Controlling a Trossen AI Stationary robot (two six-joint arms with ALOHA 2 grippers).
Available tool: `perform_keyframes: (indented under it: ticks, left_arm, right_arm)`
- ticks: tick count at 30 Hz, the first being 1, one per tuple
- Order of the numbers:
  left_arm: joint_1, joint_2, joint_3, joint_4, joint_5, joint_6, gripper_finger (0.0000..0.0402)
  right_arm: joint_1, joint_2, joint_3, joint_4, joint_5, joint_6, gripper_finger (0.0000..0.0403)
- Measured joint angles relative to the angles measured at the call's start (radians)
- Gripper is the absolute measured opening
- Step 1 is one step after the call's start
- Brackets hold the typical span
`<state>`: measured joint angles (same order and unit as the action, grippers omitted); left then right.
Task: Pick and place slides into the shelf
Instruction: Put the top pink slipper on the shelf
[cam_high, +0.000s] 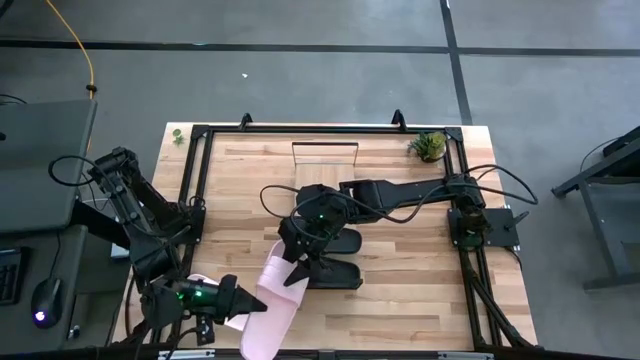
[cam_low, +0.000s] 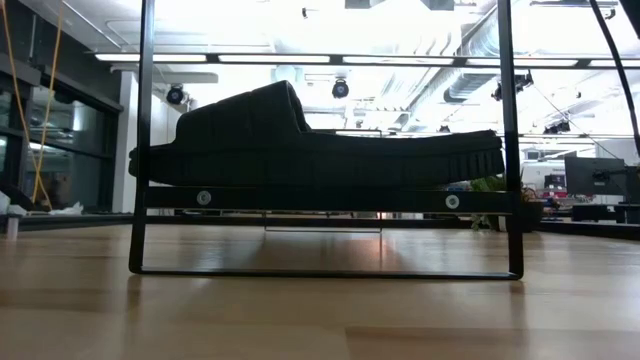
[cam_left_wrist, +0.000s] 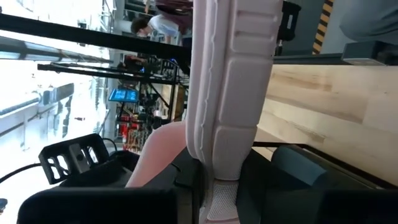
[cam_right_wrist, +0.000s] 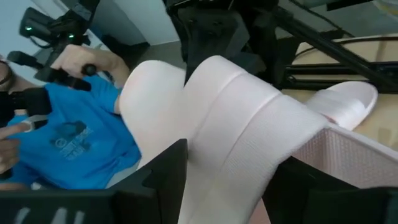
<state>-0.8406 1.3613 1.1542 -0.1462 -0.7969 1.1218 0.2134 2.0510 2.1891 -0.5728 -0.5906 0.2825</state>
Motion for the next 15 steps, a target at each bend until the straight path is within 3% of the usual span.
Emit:
perform_keyframes:
  ticks: [5, 12, 15]
  left_arm:
    - [0.000, 0.000, 0.000, -0.009, -0.037, -0.019, 0.0049]
    - [0.002, 0.000, -0.001, -0.022, -0.061, -0.042, 0.0056]
    - [0.002, 0.000, -0.001, -0.022, -0.063, -0.052, 0.0055]
  right_arm:
    - [0.000, 0.000, 0.000, -0.005, 0.045, -0.019, 0.0130]
    - [0.000, -0.001, 0.000, 0.000, 0.064, -0.047, 0.0016]
    - [0.001, -0.001, 0.000, 0.000, 0.073, -0.056, 0.0011]
